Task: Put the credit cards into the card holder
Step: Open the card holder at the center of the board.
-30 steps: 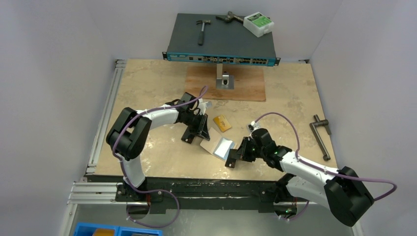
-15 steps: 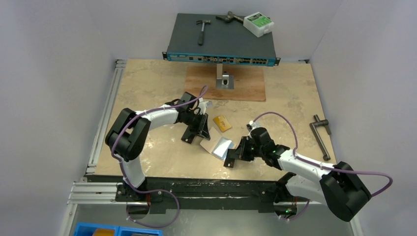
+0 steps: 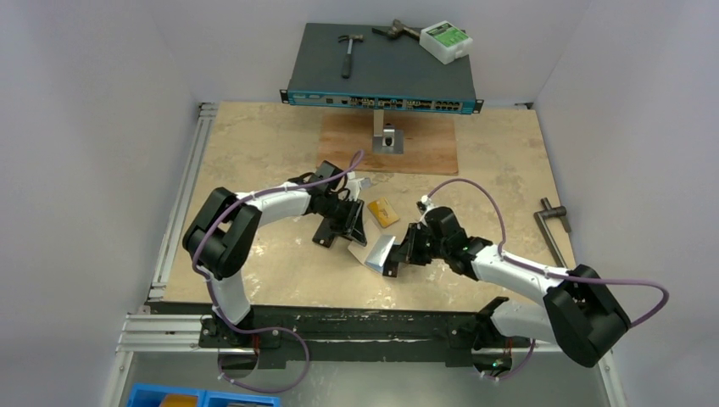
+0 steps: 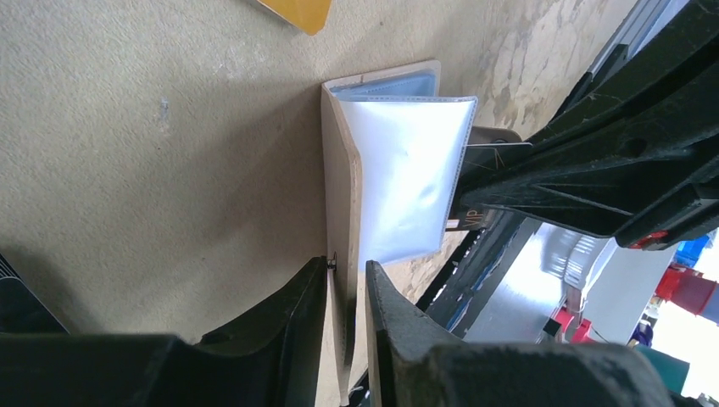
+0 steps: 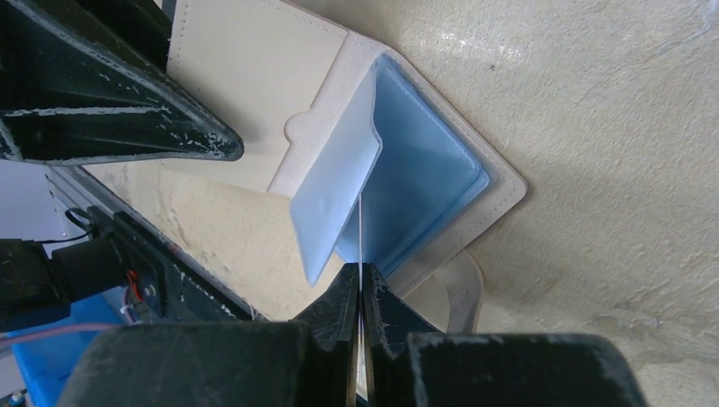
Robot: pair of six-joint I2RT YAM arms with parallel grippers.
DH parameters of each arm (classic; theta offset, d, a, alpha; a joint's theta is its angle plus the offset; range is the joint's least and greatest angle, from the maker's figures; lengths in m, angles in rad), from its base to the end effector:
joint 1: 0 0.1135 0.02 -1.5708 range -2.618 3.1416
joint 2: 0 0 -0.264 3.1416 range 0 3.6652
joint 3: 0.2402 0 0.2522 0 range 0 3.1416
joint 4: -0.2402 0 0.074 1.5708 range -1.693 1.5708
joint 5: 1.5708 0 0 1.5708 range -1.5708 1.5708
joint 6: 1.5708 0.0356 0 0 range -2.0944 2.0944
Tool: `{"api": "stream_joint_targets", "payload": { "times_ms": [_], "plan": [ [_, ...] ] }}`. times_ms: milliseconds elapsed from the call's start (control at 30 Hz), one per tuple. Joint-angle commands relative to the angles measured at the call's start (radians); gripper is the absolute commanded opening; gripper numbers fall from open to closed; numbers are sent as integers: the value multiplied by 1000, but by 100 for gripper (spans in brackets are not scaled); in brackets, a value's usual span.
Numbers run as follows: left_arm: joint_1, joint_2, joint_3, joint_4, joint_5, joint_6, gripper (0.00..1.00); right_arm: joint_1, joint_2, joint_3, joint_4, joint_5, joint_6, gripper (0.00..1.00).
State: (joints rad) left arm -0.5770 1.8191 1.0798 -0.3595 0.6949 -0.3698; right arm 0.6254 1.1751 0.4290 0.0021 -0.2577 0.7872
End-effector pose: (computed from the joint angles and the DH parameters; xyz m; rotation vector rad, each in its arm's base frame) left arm 0.2829 -0.2113 0.1584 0.5308 2.7528 -1.2064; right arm 0.1719 0.1353 0.1615 0.0605 2.5062 0.9593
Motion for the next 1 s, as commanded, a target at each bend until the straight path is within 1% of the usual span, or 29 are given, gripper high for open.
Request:
{"api": "stream_joint_targets", "payload": {
  "times_ms": [0, 167, 333, 533, 733, 967],
  "plan": [
    [11, -13, 20, 0, 37, 18, 23, -3, 31, 56, 39, -15, -37, 0],
    [47, 12, 25, 8, 116, -18, 24, -4, 86, 104, 64, -23, -48, 0],
    [60, -2, 12, 31, 127, -18, 25, -4, 135, 141, 96, -48, -51, 0],
    [79, 29, 44, 7, 141, -19, 25, -3, 183, 157, 131, -76, -53, 0],
    [93, 23, 57, 4, 159, -26, 25, -3, 234, 167, 170, -100, -52, 0],
    [112, 24, 60, 10, 182, -43, 26, 1, 240, 190, 179, -118, -55, 0]
  ]
}}
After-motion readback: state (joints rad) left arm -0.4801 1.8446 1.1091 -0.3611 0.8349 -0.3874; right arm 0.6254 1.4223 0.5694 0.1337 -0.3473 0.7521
